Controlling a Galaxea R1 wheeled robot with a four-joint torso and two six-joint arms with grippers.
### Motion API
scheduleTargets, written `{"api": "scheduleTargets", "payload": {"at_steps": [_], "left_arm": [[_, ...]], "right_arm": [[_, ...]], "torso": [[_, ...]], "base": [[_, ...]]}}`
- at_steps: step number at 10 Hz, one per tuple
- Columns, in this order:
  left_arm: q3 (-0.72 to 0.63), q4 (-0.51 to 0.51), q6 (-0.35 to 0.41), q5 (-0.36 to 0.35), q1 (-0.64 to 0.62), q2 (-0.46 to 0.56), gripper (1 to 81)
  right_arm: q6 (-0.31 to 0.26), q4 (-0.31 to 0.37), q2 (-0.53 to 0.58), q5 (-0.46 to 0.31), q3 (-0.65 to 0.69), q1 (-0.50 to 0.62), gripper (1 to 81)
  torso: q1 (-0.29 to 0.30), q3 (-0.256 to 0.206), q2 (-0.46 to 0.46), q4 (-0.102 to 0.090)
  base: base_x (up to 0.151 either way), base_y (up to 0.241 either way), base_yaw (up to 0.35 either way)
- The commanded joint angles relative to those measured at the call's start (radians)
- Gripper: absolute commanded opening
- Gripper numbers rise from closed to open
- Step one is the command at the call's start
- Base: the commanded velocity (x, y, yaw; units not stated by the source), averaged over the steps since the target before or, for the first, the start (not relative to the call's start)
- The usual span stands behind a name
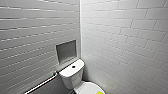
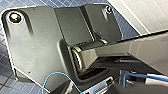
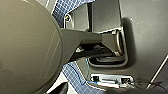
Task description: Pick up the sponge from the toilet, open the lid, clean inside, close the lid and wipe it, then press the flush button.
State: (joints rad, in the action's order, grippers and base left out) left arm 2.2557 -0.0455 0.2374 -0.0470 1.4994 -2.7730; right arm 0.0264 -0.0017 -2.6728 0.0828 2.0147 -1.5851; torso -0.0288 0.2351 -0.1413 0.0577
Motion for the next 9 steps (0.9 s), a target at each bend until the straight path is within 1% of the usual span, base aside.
{"api": "scheduleTargets", "payload": {"at_steps": [1,3,4,5,6,7,9], "left_arm": [[-0.097,-0.007,0.005,0.061,-0.031,0.059,81.1],[-0.154,-0.007,0.005,0.055,-0.03,0.094,81.1],[-0.162,-0.007,0.005,0.053,-0.029,0.099,81.1],[-0.162,-0.007,0.005,0.055,-0.029,0.098,81.1],[-0.159,-0.008,0.005,0.053,-0.027,0.099,81.1],[-0.154,-0.008,0.005,0.052,-0.023,0.099,81.1],[-0.136,-0.01,0.005,0.052,-0.018,0.091,81.1]], "right_arm": [[0.006,0.005,0.063,-0.055,-0.082,0.042,81.1],[0.006,0.008,0.159,-0.057,-0.215,0.075,81.1],[0.007,0.011,0.21,-0.054,-0.277,0.085,81.1],[0.01,0.017,0.255,-0.043,-0.329,0.102,81.1],[0.036,0.02,0.291,-0.02,-0.363,0.118,81.1],[0.065,0.02,0.319,-0.003,-0.376,0.134,81.1],[0.11,0.02,0.36,-0.003,-0.39,0.17,81.1]], "torso": [[0.0,0.0,0.0,0.0],[0.0,0.0,0.0,0.0],[-0.064,0.0,-0.1,0.0],[-0.07,0.03,-0.108,0.0],[-0.083,0.08,-0.131,0.0],[-0.1,0.107,-0.159,0.0],[-0.139,0.162,-0.22,0.0]], "base": [[0.0,0.0,0.0],[0.0,0.0,0.0],[0.0,0.0,0.0],[0.0,0.0,0.0],[0.0,0.0,0.0],[0.0,0.0,0.0],[0.0,0.0,0.0]]}}
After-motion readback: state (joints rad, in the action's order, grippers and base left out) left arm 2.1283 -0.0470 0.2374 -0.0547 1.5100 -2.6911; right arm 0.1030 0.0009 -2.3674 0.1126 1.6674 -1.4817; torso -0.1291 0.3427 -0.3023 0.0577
